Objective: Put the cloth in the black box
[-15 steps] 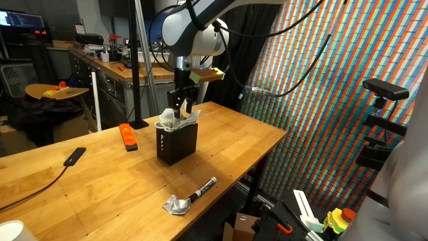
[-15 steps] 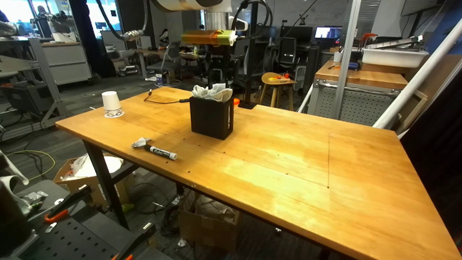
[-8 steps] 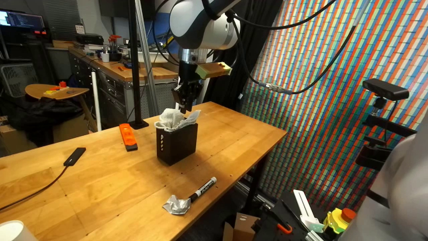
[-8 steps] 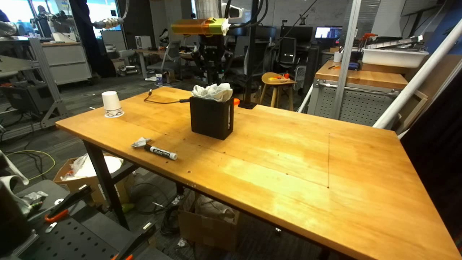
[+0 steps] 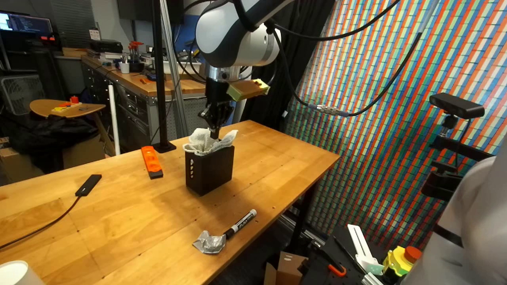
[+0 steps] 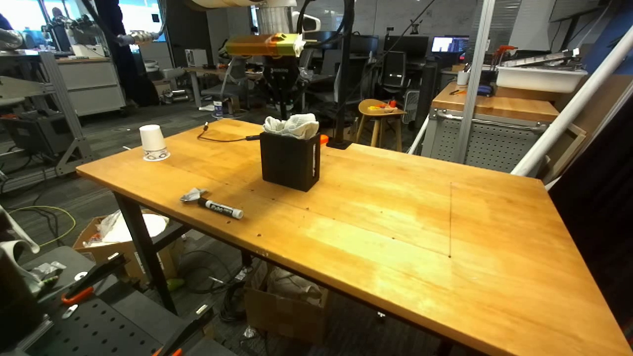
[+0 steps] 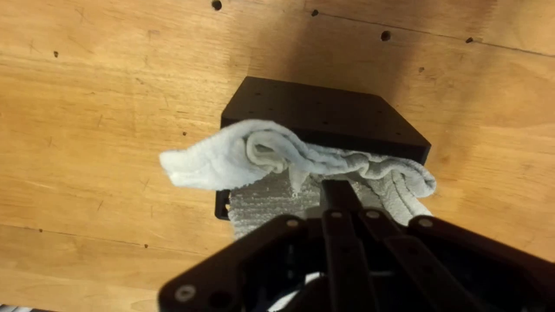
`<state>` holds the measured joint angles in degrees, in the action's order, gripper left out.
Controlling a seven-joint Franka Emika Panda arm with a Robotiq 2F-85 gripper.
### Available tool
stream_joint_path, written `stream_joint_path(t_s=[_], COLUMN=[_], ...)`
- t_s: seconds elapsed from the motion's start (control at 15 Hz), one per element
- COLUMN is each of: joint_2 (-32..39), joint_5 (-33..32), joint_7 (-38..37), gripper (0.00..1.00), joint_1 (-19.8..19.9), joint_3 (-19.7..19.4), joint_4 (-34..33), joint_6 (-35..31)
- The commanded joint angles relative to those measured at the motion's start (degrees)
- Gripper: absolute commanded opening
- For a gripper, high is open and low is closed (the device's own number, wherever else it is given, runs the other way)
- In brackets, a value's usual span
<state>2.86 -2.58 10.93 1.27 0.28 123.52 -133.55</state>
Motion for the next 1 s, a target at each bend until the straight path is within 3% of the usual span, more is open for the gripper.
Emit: stream_joint_path(t_s=[0.0,0.93], joint_2=[0.8,13.5], joint_5=[-2.1,-7.6], joint_7=[-0.7,0.7], gripper=[0.0,0.0], joint_1=[-1.4,-1.7], joint_3=[0.7,0.2], joint_4=[-0.9,-9.0], joint_6=[-1.8,-2.6])
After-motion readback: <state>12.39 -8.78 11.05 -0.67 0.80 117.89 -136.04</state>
